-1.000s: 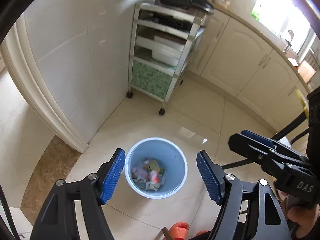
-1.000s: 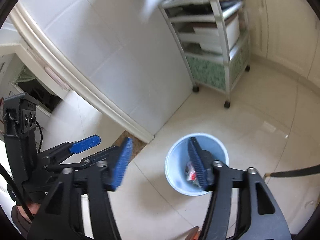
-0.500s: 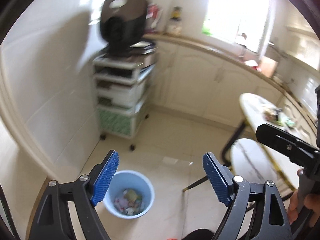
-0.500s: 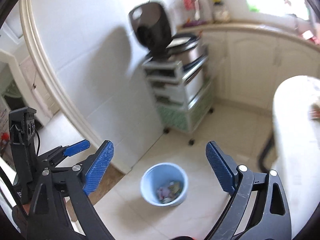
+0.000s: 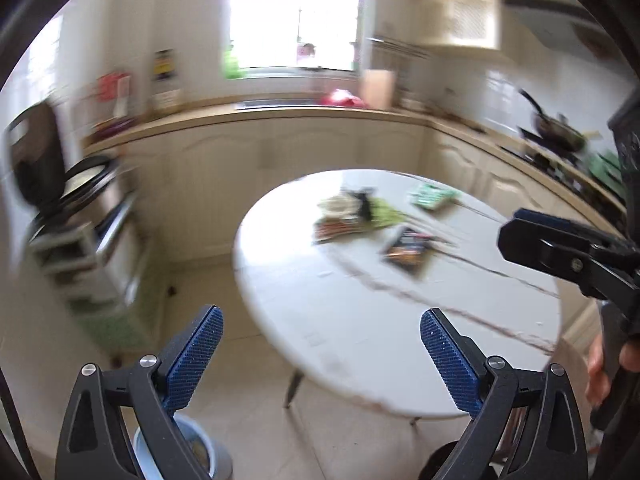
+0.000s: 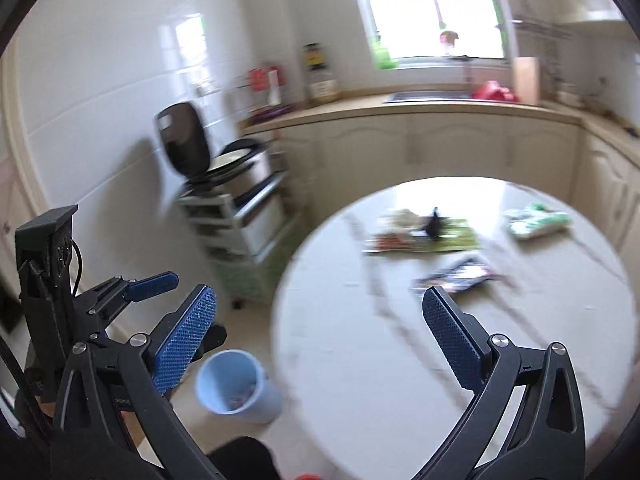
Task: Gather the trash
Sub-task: 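Move both tools back to the table, then grasp the black seasoning packet with the left tool while the right tool grasps the green-checked tissue pack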
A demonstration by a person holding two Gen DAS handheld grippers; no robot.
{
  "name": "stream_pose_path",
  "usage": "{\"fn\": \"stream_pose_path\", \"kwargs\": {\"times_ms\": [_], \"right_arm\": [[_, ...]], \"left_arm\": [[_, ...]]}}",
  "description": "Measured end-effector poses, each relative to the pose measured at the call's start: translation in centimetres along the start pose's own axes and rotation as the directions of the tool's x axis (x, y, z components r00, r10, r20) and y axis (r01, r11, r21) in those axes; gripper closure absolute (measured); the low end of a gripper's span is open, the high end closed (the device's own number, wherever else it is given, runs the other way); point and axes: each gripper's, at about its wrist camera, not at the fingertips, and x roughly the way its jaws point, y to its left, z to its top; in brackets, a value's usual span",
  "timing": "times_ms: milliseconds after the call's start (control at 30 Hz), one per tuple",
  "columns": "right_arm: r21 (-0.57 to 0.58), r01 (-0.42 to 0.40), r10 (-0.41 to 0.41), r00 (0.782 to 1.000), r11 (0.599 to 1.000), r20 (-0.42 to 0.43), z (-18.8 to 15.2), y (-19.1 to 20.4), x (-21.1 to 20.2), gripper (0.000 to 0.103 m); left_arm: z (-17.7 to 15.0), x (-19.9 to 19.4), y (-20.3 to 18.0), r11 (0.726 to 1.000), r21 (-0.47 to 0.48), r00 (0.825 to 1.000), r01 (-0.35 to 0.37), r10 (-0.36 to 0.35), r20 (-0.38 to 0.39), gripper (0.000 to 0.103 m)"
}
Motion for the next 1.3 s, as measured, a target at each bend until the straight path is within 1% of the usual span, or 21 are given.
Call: {"fn": "stream_pose_path", "kwargs": {"times_ms": [100, 167, 233, 267, 300, 400, 433, 500, 533, 633, 733, 800, 833, 933, 1033, 1067, 1100, 1167, 1200, 1267, 1300], "right_arm": [[0.023, 0.062, -0.062, 0.998, 0.998, -0.007, 0.1, -4.1, -1.3, 0.0], [0.036, 0.109, -0.108, 0.994, 0.993, -0.024, -0.1, -6.7, -1.6, 0.0], [0.054, 0.149, -0.147, 0.988, 0.987, -0.041, -0.1, -9.2, -1.8, 0.0], [0.065, 0.171, -0.167, 0.984, 0.983, -0.057, -0.2, -10.4, -1.7, 0.0], [0.073, 0.184, -0.179, 0.982, 0.98, -0.063, -0.2, -11.4, -1.9, 0.0], [0.087, 0.227, -0.219, 0.971, 0.97, -0.093, -0.1, -14.2, -1.2, 0.0], [0.095, 0.237, -0.227, 0.968, 0.967, -0.106, 0.0, -15.0, -0.6, 0.0], [0.11, 0.251, -0.236, 0.963, 0.962, -0.133, 0.2, -16.6, 0.5, 0.0], [0.116, 0.259, -0.242, 0.96, 0.959, -0.144, 0.3, -17.3, 1.1, 0.0], [0.136, 0.288, -0.264, 0.949, 0.948, -0.172, 1.0, -19.7, 3.3, 0.0], [0.163, 0.31, -0.275, 0.94, 0.937, -0.203, 1.7, -21.7, 5.5, 0.0], [0.189, 0.324, -0.282, 0.935, 0.927, -0.216, 2.3, -23.1, 6.9, 0.0], [0.202, 0.335, -0.291, 0.931, 0.92, -0.219, 2.6, -23.7, 7.5, 0.0], [0.247, 0.356, -0.303, 0.925, 0.901, -0.227, 3.6, -25.4, 9.3, 0.0], [0.302, 0.368, -0.304, 0.922, 0.879, -0.239, 4.6, -26.9, 11.3, 0.0], [0.322, 0.376, -0.305, 0.919, 0.869, -0.249, 4.9, -27.3, 12.0, 0.0], [0.34, 0.378, -0.303, 0.918, 0.861, -0.255, 5.2, -27.7, 12.6, 0.0], [0.369, 0.391, -0.307, 0.913, 0.843, -0.267, 5.6, -28.3, 14.1, 0.0], [0.38, 0.402, -0.314, 0.909, 0.833, -0.274, 5.8, -28.6, 14.8, 0.0], [0.388, 0.43, -0.332, 0.896, 0.816, -0.295, 6.2, -28.8, 16.4, 0.0], [0.388, 0.443, -0.345, 0.89, 0.808, -0.296, 6.4, -28.8, 16.9, 0.0]], "left_arm": [[1.6, 3.0, -3.7, 0.995, 0.092, 0.999, 0.037, -0.035, -0.03, 0.006], [2.6, 5.2, -5.7, 0.99, 0.134, 0.997, 0.052, -0.044, -0.056, 0.006], [3.7, 7.8, -6.6, 0.987, 0.146, 0.995, 0.066, -0.054, -0.083, 0.006], [4.2, 9.3, -7.2, 0.987, 0.15, 0.994, 0.061, -0.045, -0.104, 0.006], [5.2, 11.3, -7.0, 0.986, 0.157, 0.993, 0.059, -0.041, -0.115, 0.006], [6.6, 15.5, -8.4, 0.981, 0.186, 0.987, 0.064, -0.035, -0.155, 0.006], [7.9, 18.1, -7.7, 0.98, 0.188, 0.985, 0.064, -0.031, -0.173, 0.006], [8.9, 20.8, -8.1, 0.978, 0.193, 0.98, 0.074, -0.036, -0.195, 0.007], [9.7, 22.5, -8.2, 0.978, 0.197, 0.978, 0.063, -0.021, -0.208, 0.007], [10.3, 25.8, -8.0, 0.975, 0.214, 0.973, 0.052, -0.001, -0.232, 0.009], [10.7, 28.3, -7.5, 0.976, 0.211, 0.969, 0.058, -0.005, -0.247, 0.015], [10.7, 29.5, -7.5, 0.973, 0.221, 0.967, 0.066, -0.007, -0.255, 0.024], [10.6, 30.2, -7.6, 0.973, 0.22, 0.965, 0.071, -0.011, -0.262, 0.027], [10.6, 31.4, -7.6, 0.972, 0.211, 0.958, 0.104, -0.041, -0.284, 0.032], [10.9, 31.8, -7.6, 0.972, 0.198, 0.957, 0.127, -0.068, -0.281, 0.039], [11.0, 32.0, -7.6, 0.971, 0.186, 0.954, 0.151, -0.093, -0.284, 0.046], [11.1, 32.2, -7.5, 0.97, 0.17, 0.949, 0.176, -0.121, -0.29, 0.056], [11.2, 32.3, -7.5, 0.967, 0.177, 0.949, 0.182, -0.125, -0.289, 0.061], [11.1, 32.3, -7.5, 0.967, 0.178, 0.949, 0.184, -0.128, -0.287, 0.067], [11.0, 32.1, -7.1, 0.969, 0.164, 0.951, 0.186, -0.135, -0.279, 0.07], [11.0, 31.7, -6.9, 0.97, 0.16, 0.951, 0.186, -0.137, -0.276, 0.073]]}}
